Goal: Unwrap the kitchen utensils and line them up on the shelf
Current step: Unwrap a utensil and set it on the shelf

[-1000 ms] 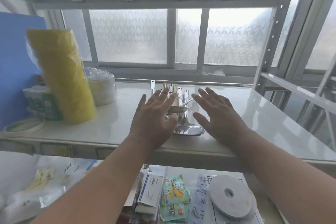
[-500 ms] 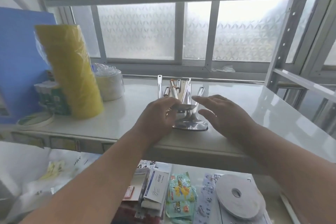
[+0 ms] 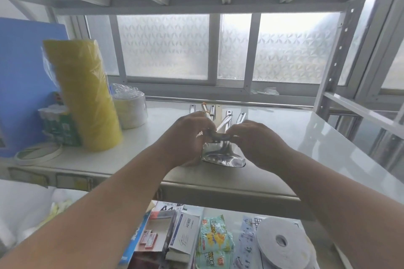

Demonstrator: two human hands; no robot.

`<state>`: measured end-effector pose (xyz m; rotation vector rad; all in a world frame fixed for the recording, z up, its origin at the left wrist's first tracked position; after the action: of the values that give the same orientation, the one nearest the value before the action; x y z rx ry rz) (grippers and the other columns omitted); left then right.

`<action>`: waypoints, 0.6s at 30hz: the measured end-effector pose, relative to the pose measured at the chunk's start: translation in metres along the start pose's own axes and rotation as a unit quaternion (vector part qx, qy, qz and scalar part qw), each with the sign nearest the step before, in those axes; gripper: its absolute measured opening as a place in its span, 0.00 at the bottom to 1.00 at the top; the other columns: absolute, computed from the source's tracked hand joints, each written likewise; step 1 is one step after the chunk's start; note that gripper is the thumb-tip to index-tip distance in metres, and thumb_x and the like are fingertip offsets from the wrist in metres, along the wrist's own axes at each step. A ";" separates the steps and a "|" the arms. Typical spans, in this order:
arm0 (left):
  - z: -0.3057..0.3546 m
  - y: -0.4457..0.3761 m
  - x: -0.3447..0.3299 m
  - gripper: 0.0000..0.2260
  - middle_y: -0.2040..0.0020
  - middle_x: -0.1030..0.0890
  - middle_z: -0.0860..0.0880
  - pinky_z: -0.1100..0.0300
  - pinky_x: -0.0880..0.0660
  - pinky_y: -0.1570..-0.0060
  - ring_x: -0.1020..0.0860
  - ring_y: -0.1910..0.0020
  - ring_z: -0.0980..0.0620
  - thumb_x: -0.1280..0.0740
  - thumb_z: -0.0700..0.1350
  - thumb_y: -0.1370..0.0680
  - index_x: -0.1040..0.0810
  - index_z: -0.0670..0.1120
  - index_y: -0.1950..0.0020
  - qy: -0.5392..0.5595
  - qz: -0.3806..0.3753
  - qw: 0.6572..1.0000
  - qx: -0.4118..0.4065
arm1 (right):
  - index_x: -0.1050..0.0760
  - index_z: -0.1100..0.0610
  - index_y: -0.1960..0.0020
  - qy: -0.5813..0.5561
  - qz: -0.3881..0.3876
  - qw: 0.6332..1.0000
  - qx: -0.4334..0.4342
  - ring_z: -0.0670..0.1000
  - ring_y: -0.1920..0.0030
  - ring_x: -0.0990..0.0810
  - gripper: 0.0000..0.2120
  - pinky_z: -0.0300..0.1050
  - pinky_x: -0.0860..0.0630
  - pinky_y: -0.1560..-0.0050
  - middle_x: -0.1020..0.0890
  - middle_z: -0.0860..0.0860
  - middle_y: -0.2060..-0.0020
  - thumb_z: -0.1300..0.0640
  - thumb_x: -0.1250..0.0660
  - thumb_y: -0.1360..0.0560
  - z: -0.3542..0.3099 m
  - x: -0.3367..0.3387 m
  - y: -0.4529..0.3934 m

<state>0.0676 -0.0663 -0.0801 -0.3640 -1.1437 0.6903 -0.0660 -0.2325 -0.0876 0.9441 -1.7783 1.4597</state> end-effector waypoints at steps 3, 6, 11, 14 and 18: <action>-0.001 -0.004 0.006 0.06 0.51 0.18 0.54 0.56 0.20 0.47 0.19 0.51 0.56 0.23 0.37 0.22 0.12 0.47 0.49 0.003 0.000 1.000 -0.009 | 0.20 0.48 0.49 0.050 0.006 0.999 0.006 0.52 0.47 0.21 0.05 0.53 0.21 0.53 0.18 0.46 0.55 0.54 0.35 0.19 0.000 0.008 0.005; 0.001 -0.007 0.009 0.03 0.52 0.18 0.53 0.55 0.21 0.48 0.18 0.51 0.53 0.23 0.39 0.21 0.12 0.46 0.50 0.004 0.022 1.000 -0.019 | 0.21 0.51 0.50 0.082 0.018 0.996 0.009 0.51 0.45 0.22 0.04 0.54 0.20 0.55 0.17 0.45 0.56 0.57 0.34 0.20 0.004 0.014 0.008; 0.009 -0.015 0.002 0.03 0.55 0.20 0.55 0.58 0.25 0.52 0.21 0.56 0.54 0.23 0.39 0.21 0.13 0.46 0.51 -0.025 0.047 0.998 -0.031 | 0.21 0.52 0.50 0.088 0.051 0.995 0.007 0.52 0.46 0.22 0.04 0.53 0.20 0.59 0.17 0.46 0.58 0.59 0.34 0.21 0.011 0.020 0.016; 0.013 -0.019 -0.006 0.01 0.55 0.19 0.55 0.54 0.22 0.51 0.20 0.55 0.53 0.23 0.41 0.21 0.12 0.47 0.51 -0.026 0.045 0.998 -0.020 | 0.21 0.54 0.51 0.107 0.073 0.992 0.006 0.53 0.49 0.21 0.03 0.52 0.21 0.63 0.18 0.47 0.59 0.60 0.33 0.21 0.013 0.028 0.023; 0.024 -0.032 -0.022 0.01 0.55 0.19 0.55 0.48 0.20 0.50 0.19 0.55 0.49 0.24 0.44 0.20 0.13 0.49 0.52 -0.036 0.043 0.998 -0.005 | 0.22 0.54 0.51 0.133 0.088 0.987 -0.009 0.53 0.50 0.23 0.04 0.51 0.22 0.65 0.18 0.46 0.60 0.61 0.33 0.21 0.026 0.042 0.036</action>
<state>0.0499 -0.1061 -0.0672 -0.4011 -1.2061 0.7790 -0.1197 -0.2589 -0.0763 0.5619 -1.7058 1.5947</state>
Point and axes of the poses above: each hand's wrist, its own y-axis away from the middle knuckle, its own x-axis out of the back of the hand, z = x × y, the point moved 3 cm from there along -y, towards the middle knuckle
